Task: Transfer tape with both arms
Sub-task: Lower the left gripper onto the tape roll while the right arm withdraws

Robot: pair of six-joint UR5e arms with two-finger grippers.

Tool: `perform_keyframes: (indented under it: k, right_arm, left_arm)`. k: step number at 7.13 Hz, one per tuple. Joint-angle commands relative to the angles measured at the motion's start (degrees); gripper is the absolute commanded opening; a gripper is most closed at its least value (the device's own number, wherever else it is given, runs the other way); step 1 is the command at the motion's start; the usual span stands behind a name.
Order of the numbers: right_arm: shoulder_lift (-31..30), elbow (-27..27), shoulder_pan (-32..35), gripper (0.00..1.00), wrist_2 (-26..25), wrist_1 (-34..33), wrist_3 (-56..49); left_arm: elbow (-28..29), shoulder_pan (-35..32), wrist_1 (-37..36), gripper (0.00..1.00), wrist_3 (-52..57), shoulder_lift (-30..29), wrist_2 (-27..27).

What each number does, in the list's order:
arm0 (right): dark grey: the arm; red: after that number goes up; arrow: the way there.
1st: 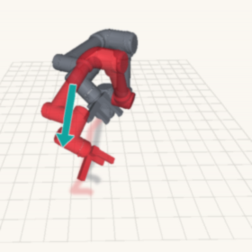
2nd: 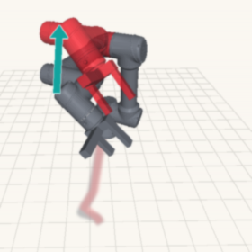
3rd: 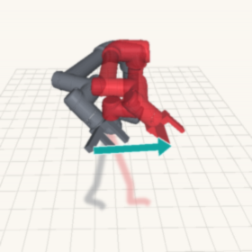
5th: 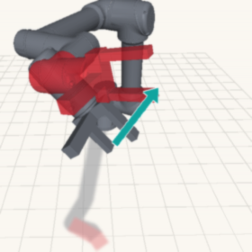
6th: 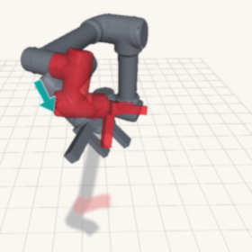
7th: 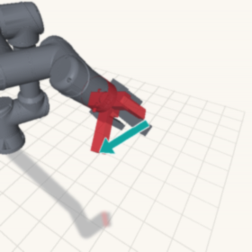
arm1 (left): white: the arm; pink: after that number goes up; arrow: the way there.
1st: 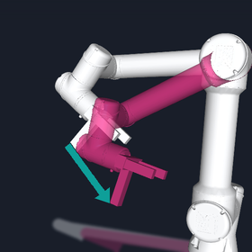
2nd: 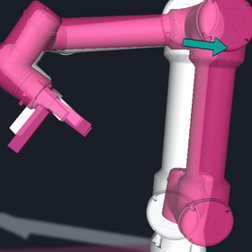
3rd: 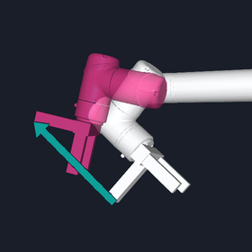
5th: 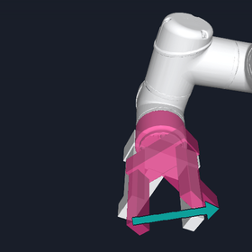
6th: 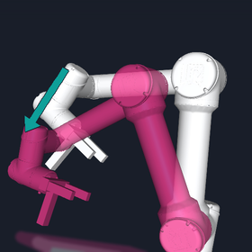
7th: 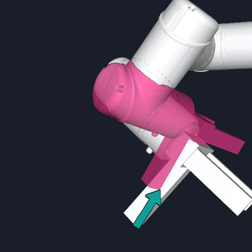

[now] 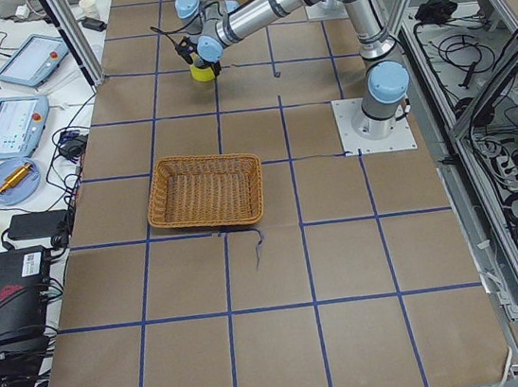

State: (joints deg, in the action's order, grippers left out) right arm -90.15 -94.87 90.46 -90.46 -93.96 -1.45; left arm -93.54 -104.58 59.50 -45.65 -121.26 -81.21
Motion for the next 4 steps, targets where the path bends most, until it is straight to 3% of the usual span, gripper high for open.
perform_keyframes:
  k: [1,3,4]
  right_arm:
    - [-0.38,-0.06,-0.02,1.00,-0.07,0.80,-0.04]
    - [-0.38,-0.06,-0.02,1.00,-0.16,0.79,-0.04]
    - [-0.38,-0.06,0.06,1.00,-0.16,0.71,-0.04]
  left_arm:
    - [0.46,-0.10,-0.18,0.00,0.74,0.58,-0.09]
    - [3.00,1.29,1.39,0.00,7.99,3.73,-1.14]
    - [5.01,4.26,6.89,0.00,14.82,5.75,-2.45]
